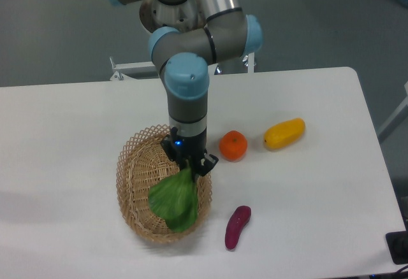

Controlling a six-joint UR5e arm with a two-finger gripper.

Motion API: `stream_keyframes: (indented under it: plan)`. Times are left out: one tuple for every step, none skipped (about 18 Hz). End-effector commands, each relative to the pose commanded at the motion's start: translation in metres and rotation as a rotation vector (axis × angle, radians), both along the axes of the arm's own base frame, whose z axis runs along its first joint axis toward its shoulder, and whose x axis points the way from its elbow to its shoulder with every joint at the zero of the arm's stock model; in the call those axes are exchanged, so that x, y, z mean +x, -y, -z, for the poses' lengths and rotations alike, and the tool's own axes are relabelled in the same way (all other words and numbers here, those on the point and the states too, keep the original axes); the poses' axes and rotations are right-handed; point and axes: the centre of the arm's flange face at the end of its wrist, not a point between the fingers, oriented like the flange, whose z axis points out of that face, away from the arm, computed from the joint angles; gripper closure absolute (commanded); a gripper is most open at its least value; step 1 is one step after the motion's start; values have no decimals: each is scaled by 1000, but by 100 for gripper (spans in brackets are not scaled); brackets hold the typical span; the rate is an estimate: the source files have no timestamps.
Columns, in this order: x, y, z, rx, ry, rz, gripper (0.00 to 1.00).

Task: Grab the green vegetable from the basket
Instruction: 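Lift the bok choy out of the basket and carry it beside the yellow pepper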

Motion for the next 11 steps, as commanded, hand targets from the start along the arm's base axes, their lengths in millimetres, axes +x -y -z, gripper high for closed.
stream_keyframes:
  plan:
    - [-11,4,-16,20,-19,-16,63]
    - [-19,7,-26,33,-32,-27,63]
    - [-29,11,-33,46,-45,-25,63]
    - [-40,16,-37,50,-55,-6,63]
    - [-50,22,-40,55,-65,8,63]
    - [-63,30,-45,71,-66,0,63]
    - [-75,38,-51,90,-62,-17,63]
    - [-89,47,-58,105,-53,-31,63]
    - [-102,55,-68,110,-51,-24,63]
    - [-115,63,-75,102,-44,-8,63]
    - [-127,74,-81,83,-40,7,63]
